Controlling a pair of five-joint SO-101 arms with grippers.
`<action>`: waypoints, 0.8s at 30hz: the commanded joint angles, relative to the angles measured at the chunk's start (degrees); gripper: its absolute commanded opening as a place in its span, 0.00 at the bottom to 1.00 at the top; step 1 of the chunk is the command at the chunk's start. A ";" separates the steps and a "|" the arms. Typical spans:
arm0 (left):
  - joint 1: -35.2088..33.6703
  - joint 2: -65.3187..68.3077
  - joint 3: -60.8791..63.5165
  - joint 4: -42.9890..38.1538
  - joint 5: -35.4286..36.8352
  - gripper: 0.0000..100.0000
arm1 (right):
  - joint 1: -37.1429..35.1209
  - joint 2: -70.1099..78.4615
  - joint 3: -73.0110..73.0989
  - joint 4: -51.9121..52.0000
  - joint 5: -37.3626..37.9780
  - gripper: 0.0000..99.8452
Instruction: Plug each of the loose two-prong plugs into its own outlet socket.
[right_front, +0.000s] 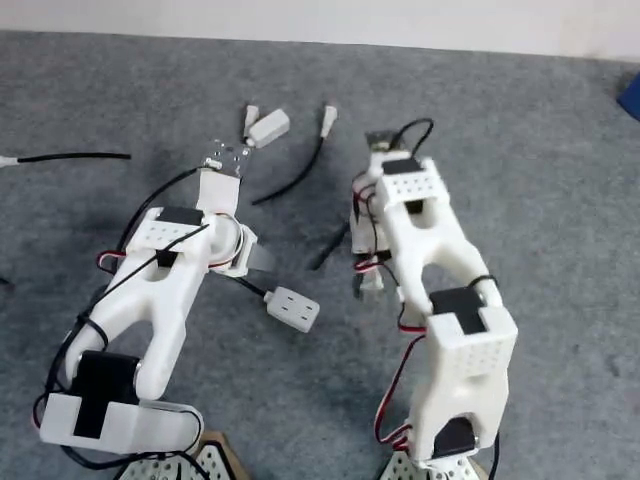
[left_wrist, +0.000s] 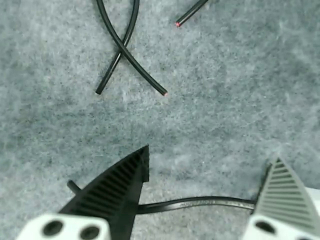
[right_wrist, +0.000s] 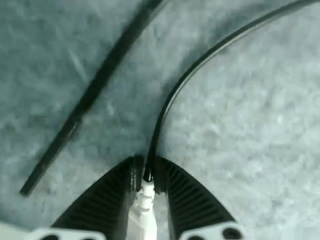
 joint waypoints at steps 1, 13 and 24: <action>0.57 -1.71 -0.40 0.35 0.00 0.35 | -1.01 -1.10 0.92 -5.93 -0.62 0.00; 0.57 -1.71 -0.40 0.35 0.00 0.35 | -1.27 -1.10 -4.09 7.78 -0.18 0.13; 0.57 -1.71 -0.40 0.35 0.00 0.35 | -1.36 -0.48 -4.97 7.69 0.00 0.13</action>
